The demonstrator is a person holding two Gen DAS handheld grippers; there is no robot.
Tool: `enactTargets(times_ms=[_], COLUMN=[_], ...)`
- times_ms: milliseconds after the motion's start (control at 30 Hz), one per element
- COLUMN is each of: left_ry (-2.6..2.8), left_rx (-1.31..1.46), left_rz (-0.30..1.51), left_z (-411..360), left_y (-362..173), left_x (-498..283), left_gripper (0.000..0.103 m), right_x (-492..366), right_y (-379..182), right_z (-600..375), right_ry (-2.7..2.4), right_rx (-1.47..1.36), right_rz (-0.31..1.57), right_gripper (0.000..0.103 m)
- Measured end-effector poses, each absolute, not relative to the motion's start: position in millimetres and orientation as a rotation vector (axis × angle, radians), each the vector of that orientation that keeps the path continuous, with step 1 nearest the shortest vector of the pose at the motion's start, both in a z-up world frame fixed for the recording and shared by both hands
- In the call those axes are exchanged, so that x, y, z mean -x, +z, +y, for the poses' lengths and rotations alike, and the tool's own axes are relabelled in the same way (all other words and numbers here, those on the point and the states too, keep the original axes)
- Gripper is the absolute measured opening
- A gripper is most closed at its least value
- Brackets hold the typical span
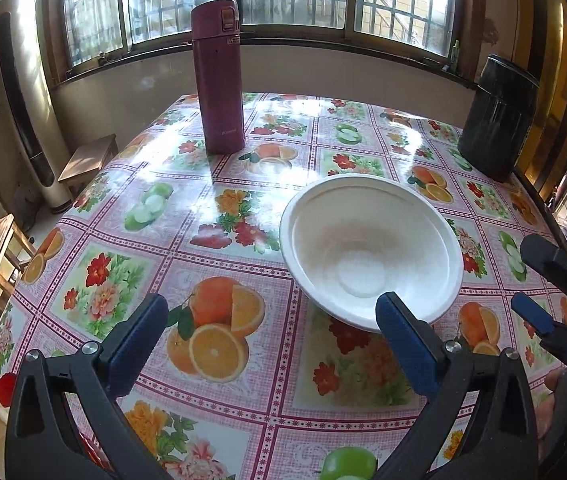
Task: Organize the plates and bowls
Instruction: 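Move both grippers toward the white disposable bowl on the table, then close the left gripper on the white bowl rim while the right gripper grips it too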
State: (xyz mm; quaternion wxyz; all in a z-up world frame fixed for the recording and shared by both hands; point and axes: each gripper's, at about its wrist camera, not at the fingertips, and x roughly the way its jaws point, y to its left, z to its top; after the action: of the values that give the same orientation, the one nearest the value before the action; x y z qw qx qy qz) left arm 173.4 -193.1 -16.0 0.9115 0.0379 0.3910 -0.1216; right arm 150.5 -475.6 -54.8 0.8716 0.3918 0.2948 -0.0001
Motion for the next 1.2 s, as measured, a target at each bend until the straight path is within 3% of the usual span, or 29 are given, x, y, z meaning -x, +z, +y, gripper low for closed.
enactTargets(times_ms=[867,1200], left_ry=[-0.16,-0.189], left_rx=[0.088,0.093], left_rz=[0.862,0.856], left_z=[-205,-205], left_y=[-41,-42], left_x=[-215,-214], left_gripper=[0.103,0.103], right_x=[-215,-214], right_y=[-60,-64], right_z=[-455,-452], right_ry=[0.029,0.017], right_rx=[-0.792,-0.771], right_rz=[0.64,0.664], right_gripper=[0.102,0.092])
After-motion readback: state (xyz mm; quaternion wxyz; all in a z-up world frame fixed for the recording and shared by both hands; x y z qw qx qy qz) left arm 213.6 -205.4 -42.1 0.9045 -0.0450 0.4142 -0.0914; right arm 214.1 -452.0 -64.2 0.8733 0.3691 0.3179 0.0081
